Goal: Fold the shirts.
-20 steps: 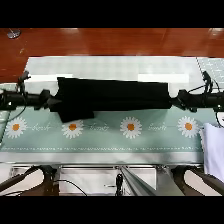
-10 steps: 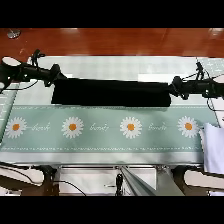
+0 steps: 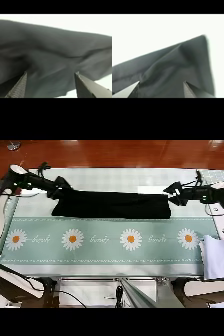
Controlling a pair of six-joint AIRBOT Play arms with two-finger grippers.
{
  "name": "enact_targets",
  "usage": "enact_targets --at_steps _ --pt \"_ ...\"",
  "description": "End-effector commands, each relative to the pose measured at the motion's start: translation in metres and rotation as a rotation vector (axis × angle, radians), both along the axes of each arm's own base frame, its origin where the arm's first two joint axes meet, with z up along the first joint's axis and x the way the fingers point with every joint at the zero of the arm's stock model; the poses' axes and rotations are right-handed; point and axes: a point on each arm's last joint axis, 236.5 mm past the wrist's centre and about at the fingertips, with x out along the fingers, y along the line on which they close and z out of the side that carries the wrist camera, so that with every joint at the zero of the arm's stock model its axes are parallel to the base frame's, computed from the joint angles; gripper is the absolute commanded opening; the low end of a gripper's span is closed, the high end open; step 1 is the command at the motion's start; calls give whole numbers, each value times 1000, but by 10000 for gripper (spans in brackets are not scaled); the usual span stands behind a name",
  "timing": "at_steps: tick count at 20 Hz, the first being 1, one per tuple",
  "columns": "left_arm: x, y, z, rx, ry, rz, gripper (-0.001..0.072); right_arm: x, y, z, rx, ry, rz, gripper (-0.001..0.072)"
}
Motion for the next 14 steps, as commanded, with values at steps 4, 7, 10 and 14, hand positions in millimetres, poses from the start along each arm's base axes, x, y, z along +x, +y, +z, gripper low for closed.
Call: enact_targets --at_steps 4,7,10,14 --pt "-68 166 43 501 72 215 702 -54 -67 -30 -100 164 22 628" --pt "-55 97 92 298 -261 221 701 -55 -51 -53 -70 202 52 627" --pt "-75 14 117 108 -424 134 701 -46 -14 -64 23 205 88 627" --pt "-98 -61 106 15 -391 -19 701 -33 39 -65 85 160 165 621"
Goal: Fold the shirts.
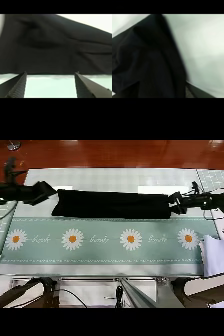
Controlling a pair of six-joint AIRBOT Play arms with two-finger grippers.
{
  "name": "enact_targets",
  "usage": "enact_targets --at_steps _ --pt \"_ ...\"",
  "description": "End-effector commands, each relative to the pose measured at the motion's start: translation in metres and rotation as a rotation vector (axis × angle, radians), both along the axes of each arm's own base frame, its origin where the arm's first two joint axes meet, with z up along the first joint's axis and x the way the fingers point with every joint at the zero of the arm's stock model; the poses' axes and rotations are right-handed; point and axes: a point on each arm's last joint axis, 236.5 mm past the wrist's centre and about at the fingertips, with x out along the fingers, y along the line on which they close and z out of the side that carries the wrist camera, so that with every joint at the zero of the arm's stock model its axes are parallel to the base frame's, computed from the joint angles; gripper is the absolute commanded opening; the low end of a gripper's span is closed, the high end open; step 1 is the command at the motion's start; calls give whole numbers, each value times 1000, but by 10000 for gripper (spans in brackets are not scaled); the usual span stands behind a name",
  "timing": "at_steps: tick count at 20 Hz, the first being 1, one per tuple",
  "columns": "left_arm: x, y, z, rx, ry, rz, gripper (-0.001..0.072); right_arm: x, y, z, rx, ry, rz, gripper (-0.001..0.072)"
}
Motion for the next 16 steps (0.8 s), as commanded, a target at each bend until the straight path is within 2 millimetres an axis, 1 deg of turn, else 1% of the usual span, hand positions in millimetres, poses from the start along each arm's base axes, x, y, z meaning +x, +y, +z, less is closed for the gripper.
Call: enact_targets --at_steps 1,2,3,4,5,6,8,10,13,14,16 --pt "-14 -62 2 -78 -33 -116 700 8 38 -4 37 -24 49 568" --pt "-17 -75 -2 -80 -23 -144 682 8 41 0 40 -27 57 493" --pt "-20 -85 -7 -82 -10 -170 501 6 44 9 52 -34 87 79" --pt "-23 -95 -12 -85 4 -194 249 4 42 18 53 -53 110 21" --pt "-26 -103 -15 -88 15 -215 16 -1 36 27 29 -65 129 20" --pt "-27 -112 -18 -93 19 -230 24 -9 27 34 -6 -58 144 20" --pt "-27 -133 -18 -107 9 -257 24 -34 11 53 -112 -53 224 21" --pt "-25 -161 -15 -106 -21 -298 24 -58 5 80 -206 -90 264 21" --pt "-23 -220 -17 -110 -36 -394 23 -94 15 127 -282 -225 227 21" --pt "-23 -243 -21 -116 -25 -426 23 -110 21 142 -295 -265 210 21" --pt "-26 -287 -36 -117 1 -507 23 -137 31 166 -314 -331 165 21"
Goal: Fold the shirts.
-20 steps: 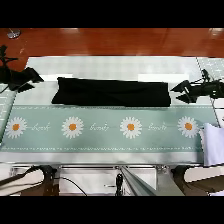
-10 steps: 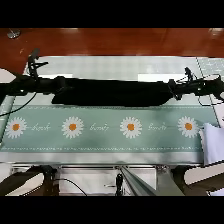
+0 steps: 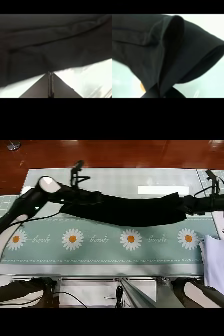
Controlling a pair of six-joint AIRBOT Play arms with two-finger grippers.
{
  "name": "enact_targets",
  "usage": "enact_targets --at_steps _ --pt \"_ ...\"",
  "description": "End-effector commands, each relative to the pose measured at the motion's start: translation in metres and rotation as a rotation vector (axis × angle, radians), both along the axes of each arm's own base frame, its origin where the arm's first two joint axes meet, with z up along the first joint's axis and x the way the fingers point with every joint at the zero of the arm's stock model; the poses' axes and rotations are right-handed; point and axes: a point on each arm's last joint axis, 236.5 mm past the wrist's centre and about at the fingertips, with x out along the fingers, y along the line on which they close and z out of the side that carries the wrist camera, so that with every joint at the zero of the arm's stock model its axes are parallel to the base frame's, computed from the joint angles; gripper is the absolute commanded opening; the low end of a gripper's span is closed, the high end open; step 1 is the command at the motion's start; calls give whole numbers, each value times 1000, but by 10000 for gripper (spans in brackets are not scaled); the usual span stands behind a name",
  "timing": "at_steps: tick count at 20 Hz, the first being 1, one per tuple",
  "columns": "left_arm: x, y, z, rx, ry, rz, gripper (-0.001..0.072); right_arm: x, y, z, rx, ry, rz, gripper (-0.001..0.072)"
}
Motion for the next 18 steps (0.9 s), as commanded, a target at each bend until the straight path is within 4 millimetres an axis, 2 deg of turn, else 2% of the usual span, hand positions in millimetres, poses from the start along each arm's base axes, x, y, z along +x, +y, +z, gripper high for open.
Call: enact_targets --at_steps 1,4,7,10,12,13,14,15,17,18 --pt "-7 -76 -25 19 12 -140 23 -50 13 41 -35 -126 -67 21" --pt "-30 -133 -55 33 126 -244 23 -81 26 71 -23 -197 -104 21" --pt "-78 -191 -68 28 180 -381 24 -98 33 87 -21 -232 -115 21" --pt "-130 -232 -73 -18 238 -464 24 -100 37 92 -7 -248 -112 21" --pt "-159 -247 -77 -27 269 -508 24 -97 37 95 2 -264 -116 21" --pt "-166 -249 -76 -27 236 -555 25 -96 37 95 2 -266 -118 21" --pt "-168 -247 -71 -29 213 -605 24 -96 36 95 -1 -268 -121 21" --pt "-161 -239 -62 -34 215 -627 24 -96 36 95 -1 -268 -120 21" --pt "-121 -215 -36 -59 202 -590 24 -96 38 96 6 -268 -115 22" --pt "-91 -196 -22 -74 184 -538 24 -97 43 98 23 -275 -100 21"
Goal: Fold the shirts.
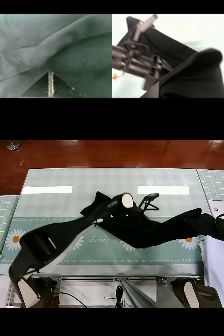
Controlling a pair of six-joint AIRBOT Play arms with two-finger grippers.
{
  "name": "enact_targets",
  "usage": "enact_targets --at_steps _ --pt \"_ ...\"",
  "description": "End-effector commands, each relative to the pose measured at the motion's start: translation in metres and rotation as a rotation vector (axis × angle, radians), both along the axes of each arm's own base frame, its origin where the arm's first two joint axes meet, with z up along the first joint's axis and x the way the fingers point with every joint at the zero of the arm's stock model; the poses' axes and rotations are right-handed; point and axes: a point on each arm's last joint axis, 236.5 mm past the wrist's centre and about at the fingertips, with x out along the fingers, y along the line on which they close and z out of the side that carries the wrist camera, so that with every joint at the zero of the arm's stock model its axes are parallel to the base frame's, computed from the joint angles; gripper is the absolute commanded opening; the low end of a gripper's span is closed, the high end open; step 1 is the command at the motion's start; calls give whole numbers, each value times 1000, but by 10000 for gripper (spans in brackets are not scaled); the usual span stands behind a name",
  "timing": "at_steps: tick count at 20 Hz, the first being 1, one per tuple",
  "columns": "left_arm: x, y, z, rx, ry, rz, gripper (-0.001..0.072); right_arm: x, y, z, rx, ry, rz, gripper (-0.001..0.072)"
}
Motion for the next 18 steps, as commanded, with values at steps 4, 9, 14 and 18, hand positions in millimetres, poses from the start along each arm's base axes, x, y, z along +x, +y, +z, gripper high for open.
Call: enact_targets --at_steps 4,9,14,18 --pt "142 150 81 4 -70 275 24 5 30 25 123 -74 76 22" --pt "201 307 212 -57 -335 605 24 42 91 20 182 -37 241 21" --pt "145 396 341 -15 -730 773 25 103 197 -24 139 70 446 21" --pt "84 443 338 236 -861 821 25 148 269 -82 129 187 530 21"
